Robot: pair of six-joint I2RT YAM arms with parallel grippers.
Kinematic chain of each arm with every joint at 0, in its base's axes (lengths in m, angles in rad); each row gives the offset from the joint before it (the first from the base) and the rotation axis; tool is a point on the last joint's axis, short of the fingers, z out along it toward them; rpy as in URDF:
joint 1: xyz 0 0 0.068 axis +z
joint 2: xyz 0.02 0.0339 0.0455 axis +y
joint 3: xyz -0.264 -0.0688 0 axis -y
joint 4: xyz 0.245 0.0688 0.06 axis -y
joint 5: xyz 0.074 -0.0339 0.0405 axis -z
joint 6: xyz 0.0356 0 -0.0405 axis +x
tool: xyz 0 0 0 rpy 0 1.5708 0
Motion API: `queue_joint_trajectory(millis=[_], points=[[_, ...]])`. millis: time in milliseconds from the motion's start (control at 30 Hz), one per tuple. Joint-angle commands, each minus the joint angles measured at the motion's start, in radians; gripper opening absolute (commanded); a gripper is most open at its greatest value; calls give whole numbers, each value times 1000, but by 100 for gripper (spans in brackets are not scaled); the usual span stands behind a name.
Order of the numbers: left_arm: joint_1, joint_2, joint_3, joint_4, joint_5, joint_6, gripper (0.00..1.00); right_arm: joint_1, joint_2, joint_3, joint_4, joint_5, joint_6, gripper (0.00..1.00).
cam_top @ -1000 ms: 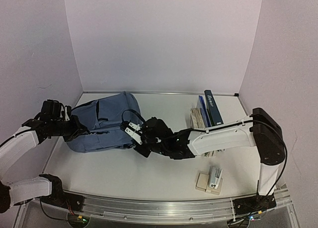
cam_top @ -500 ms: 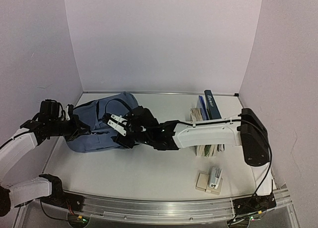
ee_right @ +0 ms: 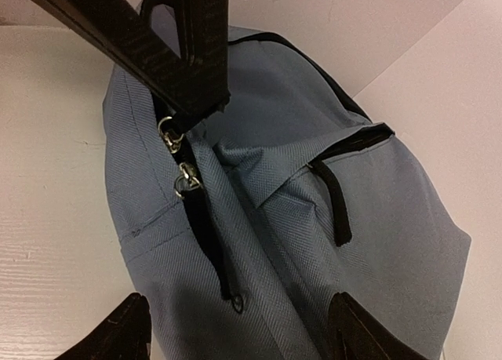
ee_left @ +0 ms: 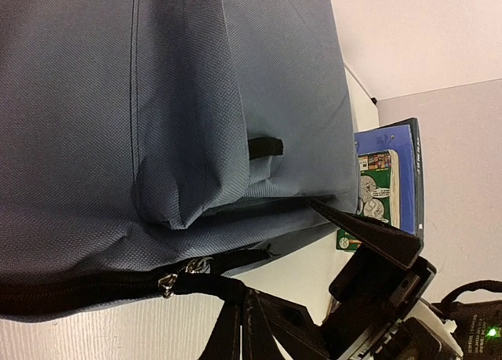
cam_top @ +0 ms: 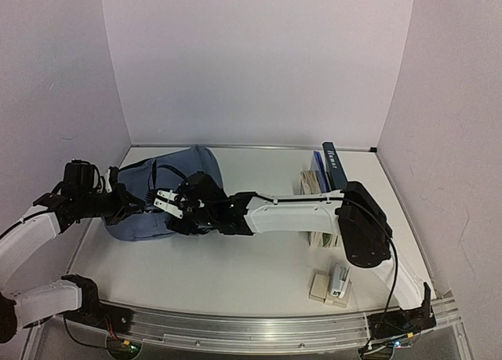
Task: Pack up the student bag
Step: Unzip the student bag at the center of the board.
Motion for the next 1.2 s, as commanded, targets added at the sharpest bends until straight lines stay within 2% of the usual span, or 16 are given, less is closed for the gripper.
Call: queue_joint_trajectory(millis=[0, 133, 300, 367, 467, 533, 933, 1167], points=[[4, -26, -11, 47, 19, 2, 0, -11, 68, 96, -43, -11, -31, 73], [5, -28, -14, 46, 19, -2, 0, -12, 104, 127, -63, -12, -36, 63], [4, -27, -15, 47, -1, -13, 0, -14, 102, 114, -69, -15, -29, 36], [5, -20, -18, 43, -20, -21, 0, -13, 93, 96, -68, -12, -20, 22], [5, -5, -28, 42, -59, -37, 0, -14, 72, 61, -64, -6, 3, 7], [4, -1, -35, 48, -82, -44, 0, -13, 51, 20, -48, -3, 20, 1], [20, 17, 7, -32, -290, -41, 0, -12, -142, -278, 38, 29, 167, 0], [104, 7, 9, -43, -330, -38, 0, -10, -237, -441, 57, 20, 258, 0]])
